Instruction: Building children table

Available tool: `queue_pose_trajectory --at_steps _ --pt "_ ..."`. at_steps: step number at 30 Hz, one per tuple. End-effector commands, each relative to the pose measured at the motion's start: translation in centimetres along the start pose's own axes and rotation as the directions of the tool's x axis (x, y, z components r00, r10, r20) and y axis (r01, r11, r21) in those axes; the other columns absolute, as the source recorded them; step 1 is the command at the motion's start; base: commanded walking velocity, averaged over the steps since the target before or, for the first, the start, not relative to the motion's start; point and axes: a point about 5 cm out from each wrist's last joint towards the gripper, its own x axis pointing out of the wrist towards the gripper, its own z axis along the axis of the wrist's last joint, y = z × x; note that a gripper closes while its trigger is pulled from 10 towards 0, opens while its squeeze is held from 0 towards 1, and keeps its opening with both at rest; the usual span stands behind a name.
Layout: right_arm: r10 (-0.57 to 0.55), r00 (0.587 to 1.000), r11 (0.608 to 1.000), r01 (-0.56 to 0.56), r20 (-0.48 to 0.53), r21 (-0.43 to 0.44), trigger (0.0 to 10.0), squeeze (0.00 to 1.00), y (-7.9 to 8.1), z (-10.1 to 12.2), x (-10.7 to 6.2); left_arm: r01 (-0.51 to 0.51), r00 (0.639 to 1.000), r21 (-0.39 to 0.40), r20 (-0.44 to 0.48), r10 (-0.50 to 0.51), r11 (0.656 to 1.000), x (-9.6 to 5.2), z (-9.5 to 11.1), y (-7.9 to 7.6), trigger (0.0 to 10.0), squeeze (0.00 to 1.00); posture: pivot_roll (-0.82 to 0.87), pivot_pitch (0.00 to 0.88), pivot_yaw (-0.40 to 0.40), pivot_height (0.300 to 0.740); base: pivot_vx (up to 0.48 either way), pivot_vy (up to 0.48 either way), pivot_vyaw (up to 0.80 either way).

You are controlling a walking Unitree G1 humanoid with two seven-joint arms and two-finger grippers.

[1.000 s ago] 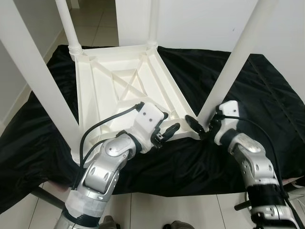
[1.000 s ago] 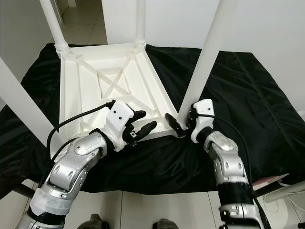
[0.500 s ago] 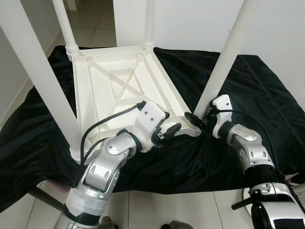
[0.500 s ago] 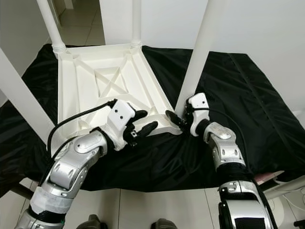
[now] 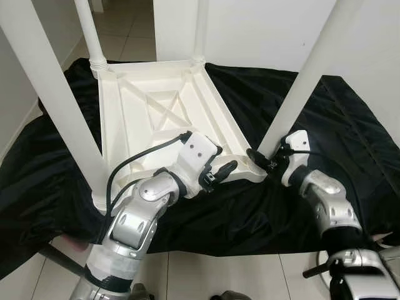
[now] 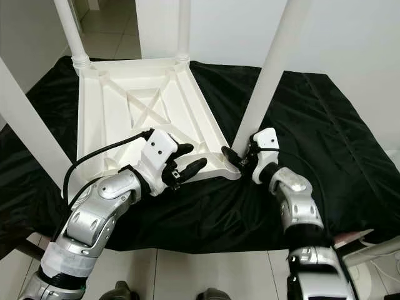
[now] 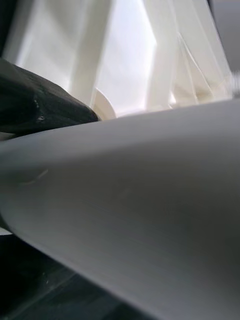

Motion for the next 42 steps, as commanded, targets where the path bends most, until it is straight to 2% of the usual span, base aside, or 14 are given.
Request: queue_pose_trajectory --at_steps 1,4,5,7,8,11,14,27,28,29,30,40,41,42 --pt "-0.055 0.998 0.998 0.056 -0.034 0.017 10.0 0.0 0.4 -0.7 -0.3 -0.048 0.999 0.016 -0.014 0.048 0.999 0.1 -0.2 0.4 10.0 0.0 0.0 0.0 -0.059 0.74 0.0 0.0 0.0" --pt "-0.174 0.985 0.984 0.174 -0.007 0.047 10.0 0.0 1.3 -0.8 -0.4 -0.057 0.998 0.017 -0.028 0.057 0.998 -0.1 -0.8 0.4 10.0 0.0 -0.01 0.0 -0.049 0.74 0.0 0.0 0.0" --pt "-0.296 0.955 0.952 0.295 0.002 0.076 10.0 0.0 2.3 -1.1 -0.4 -0.063 0.997 0.017 -0.051 0.064 0.998 -0.2 -1.7 0.4 10.0 0.0 -0.01 0.0 -0.039 0.74 0.0 0.0 0.0" --pt "-0.296 0.955 0.952 0.295 0.002 0.076 10.0 0.0 2.3 -1.1 -0.4 -0.063 0.997 0.017 -0.051 0.064 0.998 -0.2 -1.7 0.4 10.0 0.0 -0.01 0.0 -0.039 0.74 0.0 0.0 0.0" --pt "-0.415 0.91 0.902 0.414 -0.017 0.121 10.0 0.0 3.0 -1.5 -0.4 -0.059 0.996 0.005 -0.072 0.06 0.998 -0.2 -2.5 0.3 10.0 0.0 -0.02 0.0 -0.032 0.74 0.0 0.0 0.0" --pt "-0.469 0.883 0.874 0.469 -0.034 0.126 10.0 0.0 3.2 -1.7 -0.4 -0.054 0.996 0.0 -0.077 0.053 0.999 -0.2 -2.7 0.1 10.0 0.0 -0.02 0.0 -0.032 0.74 0.0 0.0 0.0" --pt "-0.601 0.796 0.786 0.605 -0.07 0.127 10.0 0.0 3.7 -2.0 -0.6 -0.008 0.997 -0.006 -0.079 0.008 1.0 0.2 -3.1 -0.9 10.0 0.0 -0.03 0.0 -0.016 0.74 0.0 0.0 0.0" --pt "-0.659 0.746 0.735 0.666 -0.093 0.127 10.0 0.0 5.0 -1.6 -0.9 0.023 0.998 0.005 -0.057 -0.022 1.0 0.3 -2.9 -1.6 10.0 0.0 -0.04 0.0 -0.01 0.74 0.0 0.0 0.0" --pt "-0.646 0.76 0.75 0.65 -0.075 0.124 10.0 0.24 5.2 -1.4 -1.0 0.025 0.998 0.007 -0.05 -0.024 1.0 0.5 -2.7 -1.5 10.0 0.0 -0.05 0.0 -0.005 0.74 0.0 0.0 0.0" --pt "-0.646 0.76 0.75 0.65 -0.075 0.124 10.0 0.24 5.2 -1.4 -1.0 0.025 0.998 0.007 -0.05 -0.024 1.0 0.5 -2.7 -1.5 10.0 0.0 -0.05 0.0 -0.005 0.74 0.0 0.0 0.0" --pt "-0.63 0.774 0.765 0.631 -0.053 0.129 10.0 1.0 5.3 -1.1 -1.0 0.027 0.999 0.011 -0.043 -0.026 1.0 0.6 -2.5 -1.4 10.0 0.0 -0.05 0.0 -0.005 0.74 0.0 0.0 0.0" --pt "-0.515 0.857 0.85 0.511 0.0 0.128 10.0 1.0 4.3 -0.3 -1.4 0.035 0.999 0.017 -0.029 -0.034 0.999 0.8 -2.2 -1.5 10.0 0.0 -0.06 0.0 -0.01 0.74 0.0 0.0 0.0" --pt "-0.452 0.892 0.884 0.449 -0.007 0.13 10.0 0.0 3.9 -0.4 -1.6 0.032 0.999 0.022 -0.025 -0.032 0.999 0.8 -2.1 -1.5 10.0 0.0 -0.05 0.0 -0.016 0.74 0.0 0.0 0.0" --pt "-0.452 0.892 0.884 0.449 -0.007 0.13 10.0 0.0 3.9 -0.4 -1.6 0.032 0.999 0.022 -0.025 -0.032 0.999 0.8 -2.1 -1.5 10.0 0.0 -0.05 0.0 -0.016 0.74 0.0 0.0 0.0"
